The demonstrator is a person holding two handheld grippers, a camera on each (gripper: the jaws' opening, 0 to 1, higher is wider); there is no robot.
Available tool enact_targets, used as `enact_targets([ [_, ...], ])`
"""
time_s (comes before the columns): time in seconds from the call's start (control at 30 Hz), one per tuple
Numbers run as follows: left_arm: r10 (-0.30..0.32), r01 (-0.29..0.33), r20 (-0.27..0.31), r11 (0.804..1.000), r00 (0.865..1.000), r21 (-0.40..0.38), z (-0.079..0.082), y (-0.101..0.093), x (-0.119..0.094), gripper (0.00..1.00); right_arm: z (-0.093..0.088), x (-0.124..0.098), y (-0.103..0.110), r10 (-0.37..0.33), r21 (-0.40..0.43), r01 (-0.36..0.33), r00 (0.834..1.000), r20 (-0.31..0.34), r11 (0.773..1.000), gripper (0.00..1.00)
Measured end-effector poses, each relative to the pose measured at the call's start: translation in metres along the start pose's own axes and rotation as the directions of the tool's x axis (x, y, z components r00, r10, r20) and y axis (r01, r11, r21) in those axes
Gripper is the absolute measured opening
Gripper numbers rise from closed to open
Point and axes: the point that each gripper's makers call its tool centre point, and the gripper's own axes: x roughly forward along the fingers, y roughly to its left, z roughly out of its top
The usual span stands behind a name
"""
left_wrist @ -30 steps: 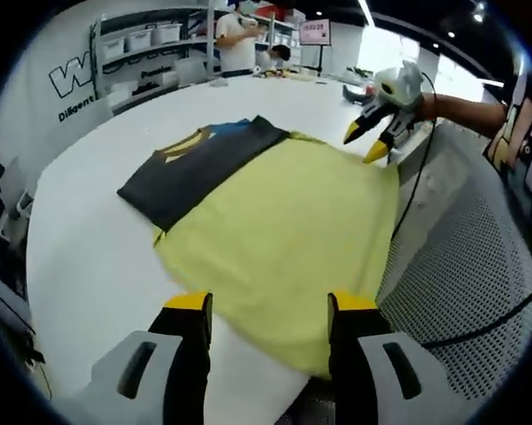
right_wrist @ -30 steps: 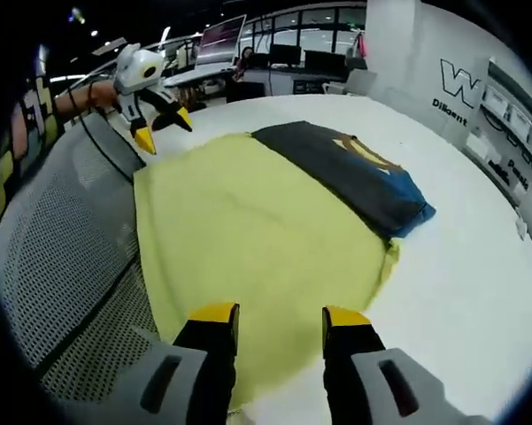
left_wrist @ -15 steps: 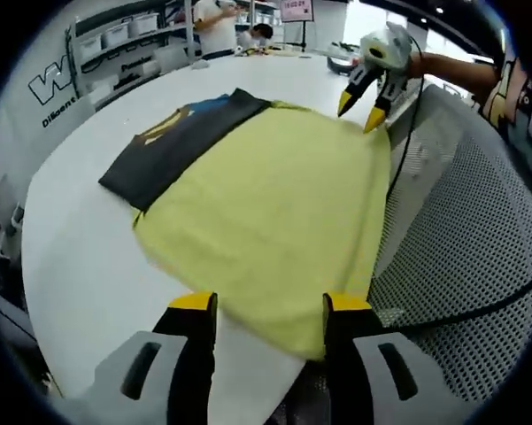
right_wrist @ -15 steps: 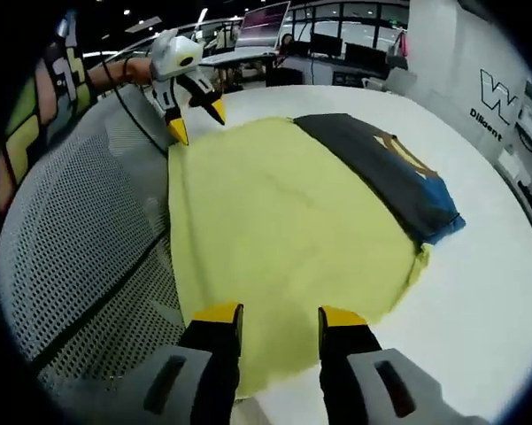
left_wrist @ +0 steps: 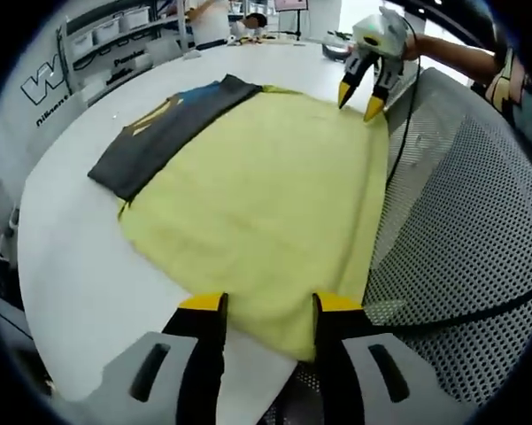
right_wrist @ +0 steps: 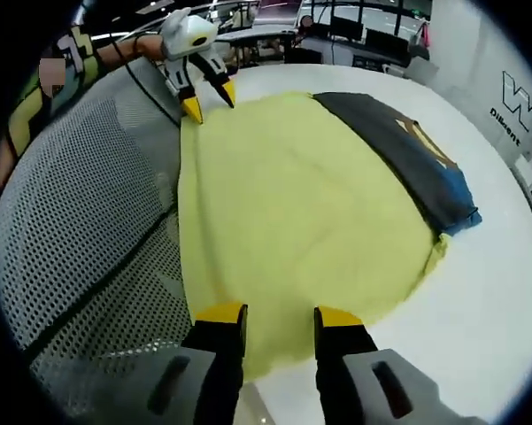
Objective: Fold the garment on the visible template until the final outline fits inside the template.
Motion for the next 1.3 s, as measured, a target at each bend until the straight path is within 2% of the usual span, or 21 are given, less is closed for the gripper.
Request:
enact_targets([
  [0.07, 0.000, 0.000, -0.004, 1.000, 1.000, 0.017, 0.000, 0.000, 0.000, 0.33, -0.001, 0.001, 0.001, 0.005, -0.005, -0.005, 1.000, -0.006, 1.000, 0.26],
  [0.13, 0.005, -0.005, -0.004, 1.000, 1.000, 0.009, 0.000, 0.002, 0.000, 0.32, -0.011, 0.004, 0.000, -0.003, -0.044, 0.000, 0.998, -0.060, 0.999, 0.26],
  [0.17, 0.007, -0.007, -0.003, 1.000, 1.000, 0.005, 0.001, 0.003, 0.000, 0.31, -0.002, 0.005, 0.000, 0.007, -0.095, -0.008, 1.000, -0.015, 0.995, 0.25],
  [0.23, 0.009, -0.009, -0.005, 1.000, 1.000, 0.004, 0.001, 0.004, 0.000, 0.30, -0.005, 0.003, 0.002, 0.000, -0.025, -0.001, 0.999, -0.049, 1.000, 0.25],
  [0.47, 0.018, -0.018, -0.023, 1.000, 1.000, 0.004, 0.001, 0.004, 0.001, 0.30, -0.004, 0.003, 0.001, -0.004, -0.021, 0.002, 0.995, -0.095, 1.000, 0.24],
  [0.7, 0.035, -0.035, -0.020, 0.999, 0.999, -0.019, 0.002, 0.007, 0.001, 0.27, -0.003, 0.003, -0.011, -0.047, 0.052, 0.052, 0.995, -0.088, 0.997, 0.12],
  [0.83, 0.068, -0.069, -0.028, 0.997, 0.997, -0.041, 0.004, 0.015, 0.002, 0.18, -0.003, 0.003, -0.010, -0.063, 0.066, 0.069, 0.994, -0.092, 0.995, 0.10],
  [0.93, 0.077, -0.079, -0.030, 0.996, 0.997, -0.048, 0.004, 0.019, 0.003, 0.12, -0.003, 0.003, -0.013, -0.081, 0.095, 0.090, 0.993, -0.087, 0.991, 0.01],
  [1.03, 0.077, -0.078, -0.029, 0.996, 0.997, -0.043, 0.005, 0.019, 0.003, 0.01, -0.003, 0.003, -0.016, -0.096, 0.097, 0.105, 0.992, -0.087, 0.990, 0.00],
  [1.07, 0.079, -0.080, -0.029, 0.996, 0.996, -0.034, 0.006, 0.019, 0.004, 0.00, -0.003, 0.003, -0.021, -0.122, 0.084, 0.129, 0.988, -0.092, 0.988, 0.00],
  [1.13, 0.084, -0.084, -0.018, 0.996, 0.996, -0.025, 0.009, 0.020, 0.007, 0.00, -0.002, 0.004, -0.022, -0.116, 0.079, 0.125, 0.987, -0.109, 0.989, 0.00],
  [1.17, 0.099, -0.100, -0.025, 0.994, 0.995, -0.044, 0.011, 0.023, 0.007, 0.00, -0.003, 0.004, -0.023, -0.114, 0.135, 0.132, 0.985, -0.133, 0.982, 0.00],
  [1.23, 0.087, -0.091, -0.047, 0.992, 0.995, -0.086, 0.009, 0.023, 0.006, 0.00, -0.003, 0.004, -0.023, -0.117, 0.269, 0.145, 0.986, -0.118, 0.952, 0.00],
  [1.3, 0.075, -0.083, -0.061, 0.988, 0.995, -0.131, 0.006, 0.021, 0.003, 0.00, -0.004, 0.003, -0.022, -0.118, 0.235, 0.141, 0.987, -0.107, 0.962, 0.00],
])
